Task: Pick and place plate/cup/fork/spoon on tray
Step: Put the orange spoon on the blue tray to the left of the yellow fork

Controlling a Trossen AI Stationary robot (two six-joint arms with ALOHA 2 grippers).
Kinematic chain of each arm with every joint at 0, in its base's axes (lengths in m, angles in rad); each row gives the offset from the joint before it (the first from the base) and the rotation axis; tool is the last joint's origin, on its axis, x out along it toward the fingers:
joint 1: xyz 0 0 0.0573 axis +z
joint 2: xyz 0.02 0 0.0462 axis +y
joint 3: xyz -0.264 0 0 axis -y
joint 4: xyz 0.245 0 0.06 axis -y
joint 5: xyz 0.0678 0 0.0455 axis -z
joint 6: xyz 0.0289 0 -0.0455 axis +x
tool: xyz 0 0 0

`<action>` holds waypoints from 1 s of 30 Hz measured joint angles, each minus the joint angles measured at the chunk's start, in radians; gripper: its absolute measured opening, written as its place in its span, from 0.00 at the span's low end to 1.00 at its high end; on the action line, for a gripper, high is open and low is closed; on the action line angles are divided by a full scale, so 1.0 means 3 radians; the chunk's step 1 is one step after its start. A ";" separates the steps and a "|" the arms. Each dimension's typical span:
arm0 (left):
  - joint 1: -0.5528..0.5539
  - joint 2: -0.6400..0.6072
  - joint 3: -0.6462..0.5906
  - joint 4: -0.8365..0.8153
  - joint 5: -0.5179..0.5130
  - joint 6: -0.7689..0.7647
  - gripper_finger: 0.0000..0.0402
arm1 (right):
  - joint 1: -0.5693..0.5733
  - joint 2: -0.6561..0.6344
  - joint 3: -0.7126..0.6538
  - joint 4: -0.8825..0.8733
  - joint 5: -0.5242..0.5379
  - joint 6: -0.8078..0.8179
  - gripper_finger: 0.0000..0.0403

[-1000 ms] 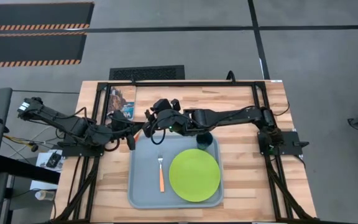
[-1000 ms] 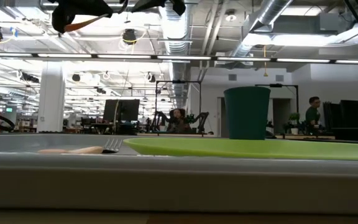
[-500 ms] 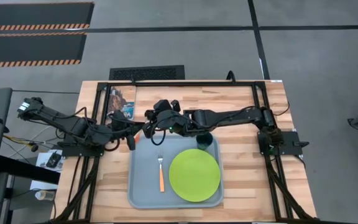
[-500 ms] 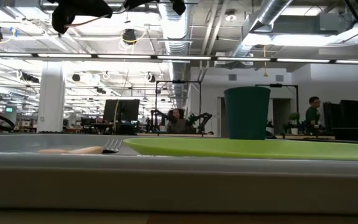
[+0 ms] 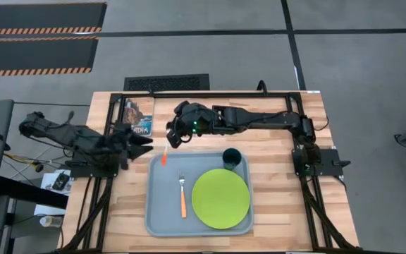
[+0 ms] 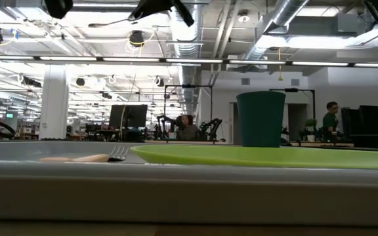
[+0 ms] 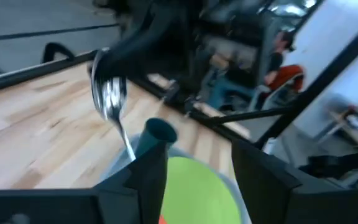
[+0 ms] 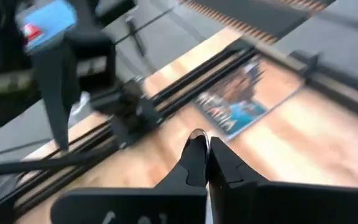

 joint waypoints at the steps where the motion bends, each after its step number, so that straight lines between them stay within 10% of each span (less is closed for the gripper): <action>1: 0.0000 -0.0081 0.0001 -0.0009 0.0019 0.0026 0.42 | -0.0020 0.0002 0.0000 -0.0006 -0.0133 0.0018 0.02; 18: 0.0000 -0.0703 0.0003 -0.0066 -0.0033 0.0213 0.43 | 0.0364 0.1072 -0.0003 0.0831 -0.1439 0.0477 0.02; 30: 0.0000 -0.0699 0.0002 -0.0170 -0.0035 0.0191 0.43 | 0.0384 0.1418 0.0005 0.0930 -0.1525 0.0458 0.02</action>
